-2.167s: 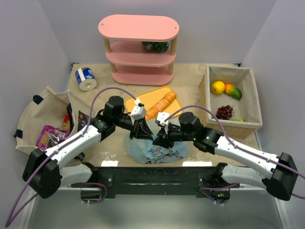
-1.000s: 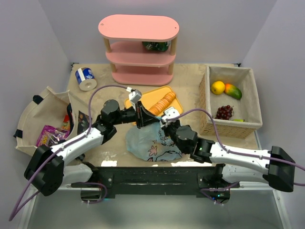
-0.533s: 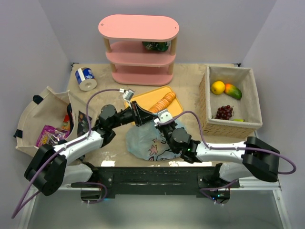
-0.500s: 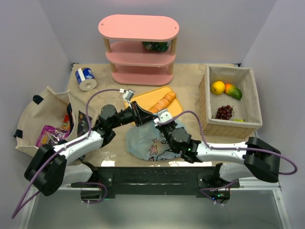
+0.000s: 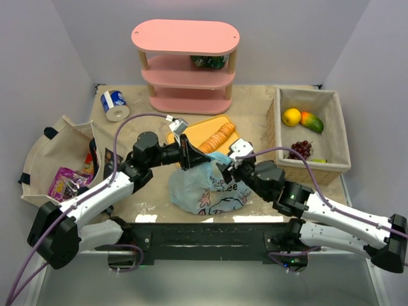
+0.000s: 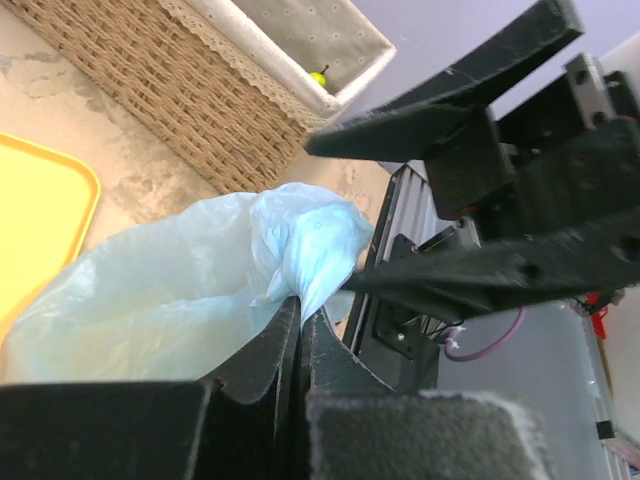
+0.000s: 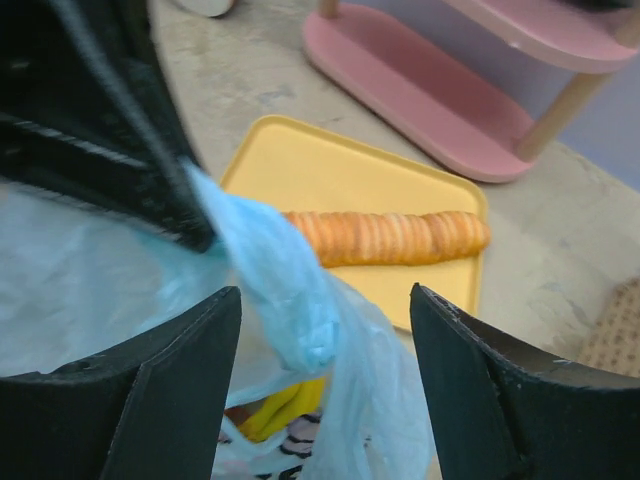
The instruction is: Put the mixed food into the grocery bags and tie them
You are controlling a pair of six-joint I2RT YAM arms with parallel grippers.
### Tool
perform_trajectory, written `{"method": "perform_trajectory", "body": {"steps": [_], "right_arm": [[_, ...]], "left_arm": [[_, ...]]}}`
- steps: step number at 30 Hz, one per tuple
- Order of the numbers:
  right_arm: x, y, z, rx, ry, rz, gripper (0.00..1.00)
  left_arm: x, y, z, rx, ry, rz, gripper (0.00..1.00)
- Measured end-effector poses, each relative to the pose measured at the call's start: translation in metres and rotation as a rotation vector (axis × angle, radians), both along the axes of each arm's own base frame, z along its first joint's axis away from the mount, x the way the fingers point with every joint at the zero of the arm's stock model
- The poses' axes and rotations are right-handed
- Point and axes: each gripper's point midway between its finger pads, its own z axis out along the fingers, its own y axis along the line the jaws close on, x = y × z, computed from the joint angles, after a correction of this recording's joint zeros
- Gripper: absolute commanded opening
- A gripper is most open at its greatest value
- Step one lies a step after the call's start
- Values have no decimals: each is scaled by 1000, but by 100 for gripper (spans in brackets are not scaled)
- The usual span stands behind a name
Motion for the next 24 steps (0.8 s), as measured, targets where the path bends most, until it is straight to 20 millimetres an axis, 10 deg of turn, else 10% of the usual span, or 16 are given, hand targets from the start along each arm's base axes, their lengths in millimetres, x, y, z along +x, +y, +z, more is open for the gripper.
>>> {"method": "perform_trajectory", "body": {"steps": [8, 17, 24], "right_arm": [[-50, 21, 26, 91, 193, 247, 81], [-70, -5, 102, 429, 274, 193, 55], [-59, 22, 42, 346, 462, 119, 61]], "left_arm": [[5, 3, -15, 90, -31, 2, 0], [0, 5, -11, 131, -176, -62, 0], [-7, 6, 1, 114, -250, -91, 0]]}}
